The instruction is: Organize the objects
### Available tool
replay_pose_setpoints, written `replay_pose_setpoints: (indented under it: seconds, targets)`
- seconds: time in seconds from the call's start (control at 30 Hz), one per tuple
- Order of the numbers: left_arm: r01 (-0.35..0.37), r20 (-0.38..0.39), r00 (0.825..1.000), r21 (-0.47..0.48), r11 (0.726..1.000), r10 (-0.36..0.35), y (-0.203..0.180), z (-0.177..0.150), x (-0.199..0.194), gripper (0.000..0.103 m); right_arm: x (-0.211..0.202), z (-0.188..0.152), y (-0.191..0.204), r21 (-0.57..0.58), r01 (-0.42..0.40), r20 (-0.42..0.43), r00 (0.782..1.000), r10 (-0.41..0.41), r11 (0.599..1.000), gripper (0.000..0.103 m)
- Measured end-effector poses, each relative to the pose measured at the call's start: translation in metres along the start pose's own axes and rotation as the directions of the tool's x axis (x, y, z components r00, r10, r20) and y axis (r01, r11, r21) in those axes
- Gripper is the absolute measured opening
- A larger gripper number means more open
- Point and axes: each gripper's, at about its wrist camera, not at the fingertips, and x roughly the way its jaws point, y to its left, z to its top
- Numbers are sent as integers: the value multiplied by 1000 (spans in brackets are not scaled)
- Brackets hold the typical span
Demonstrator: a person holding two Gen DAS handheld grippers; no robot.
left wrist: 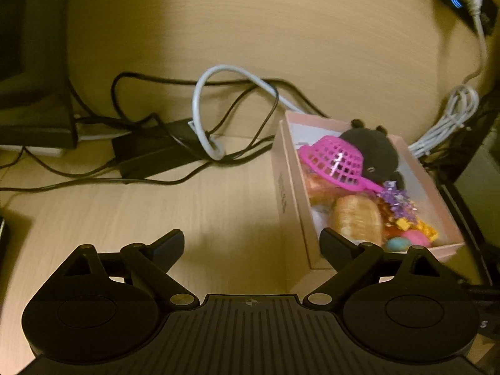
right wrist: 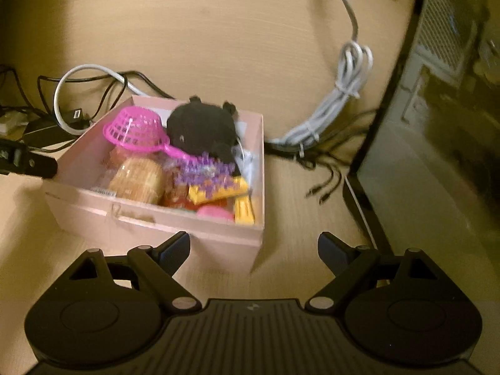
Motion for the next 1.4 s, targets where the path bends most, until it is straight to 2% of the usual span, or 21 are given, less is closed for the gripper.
replay_pose_setpoints:
  seconds: [0.1,0.2,0.27,0.4,0.47,0.53,0.67,0.8,0.83,0.97,1.2,1.4]
  targets:
    - [26,55,998,18,1000,-26,2,-14,-28,97,-17,-19,-2,49,-4,-28,1000,5,999,103]
    - [81,74,994,22,996,-83,5,-47,-52,97,-40,-50,3,67,17,-67,998,-12,998,103]
    - [110,39,993,35,993,-111,4,-71,-59,97,-53,-71,8,72,27,-95,995,-20,997,103]
    - [96,-40,995,72,993,-93,-5,-115,-66,97,-70,-101,16,41,29,-130,991,-23,999,103]
    - [81,-53,996,79,994,-77,-9,-128,-68,97,-72,-109,17,31,24,-143,990,-19,999,103]
    - [55,-32,998,102,993,-52,-16,-137,-69,97,-75,-114,14,41,12,-123,992,-7,999,103]
    - [-18,12,1000,124,992,16,-31,-143,-65,97,-68,-118,5,62,-30,-70,997,35,998,103]
    - [-66,51,997,144,987,59,-45,-144,-57,97,-55,-121,-8,98,-115,9,993,115,988,103]
    - [-77,62,996,151,985,69,-48,-145,-55,97,-53,-120,-11,115,-127,5,992,128,985,103]
    - [-90,90,993,148,985,77,-51,-148,-52,97,-46,-115,-13,117,-97,17,995,96,988,103]
    - [-131,93,988,115,985,121,-56,-140,-43,99,-38,-113,-17,122,-133,26,991,131,984,103]
    - [-132,92,988,106,986,122,-57,-139,-41,99,-36,-111,-19,112,-149,28,989,147,982,103]
